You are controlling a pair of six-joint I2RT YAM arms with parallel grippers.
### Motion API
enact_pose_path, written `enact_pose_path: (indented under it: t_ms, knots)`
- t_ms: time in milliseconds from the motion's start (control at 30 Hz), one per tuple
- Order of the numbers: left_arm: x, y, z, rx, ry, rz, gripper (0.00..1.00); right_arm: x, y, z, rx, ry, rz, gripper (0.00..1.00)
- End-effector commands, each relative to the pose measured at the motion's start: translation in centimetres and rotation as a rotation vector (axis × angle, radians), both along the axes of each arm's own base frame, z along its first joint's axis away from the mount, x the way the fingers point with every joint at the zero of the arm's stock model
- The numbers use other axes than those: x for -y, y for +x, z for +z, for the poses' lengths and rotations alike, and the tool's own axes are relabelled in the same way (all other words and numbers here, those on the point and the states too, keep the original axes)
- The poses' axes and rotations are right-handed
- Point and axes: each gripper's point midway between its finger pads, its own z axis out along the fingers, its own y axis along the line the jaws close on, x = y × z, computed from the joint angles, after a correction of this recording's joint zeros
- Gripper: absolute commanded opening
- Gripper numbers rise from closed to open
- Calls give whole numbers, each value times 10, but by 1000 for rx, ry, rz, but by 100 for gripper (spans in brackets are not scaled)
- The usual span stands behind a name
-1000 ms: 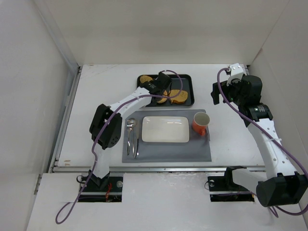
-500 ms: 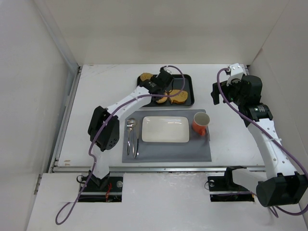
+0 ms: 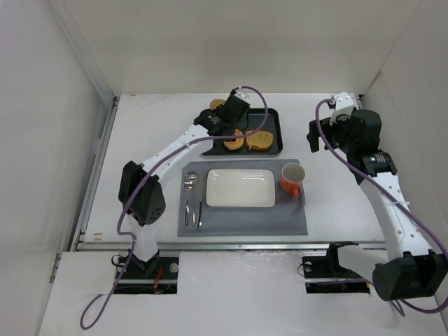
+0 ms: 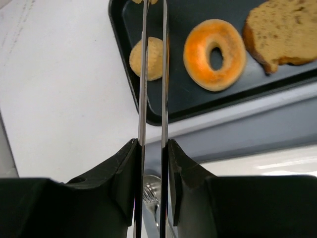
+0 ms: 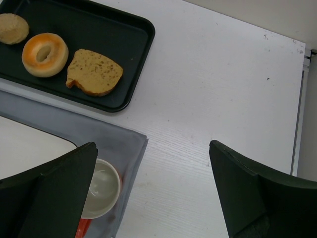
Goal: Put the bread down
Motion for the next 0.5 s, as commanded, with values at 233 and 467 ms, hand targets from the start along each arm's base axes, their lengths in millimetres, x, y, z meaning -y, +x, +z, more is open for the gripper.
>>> enact_pose_path:
  t_ms: [233,467]
  knots:
    - [4,-108,115,31,-415,-215,0,-3,0,21,58,0,19,100]
    - [-13,-182,107,-89,-415,-298,0,-3,0,21,58,0,19,100]
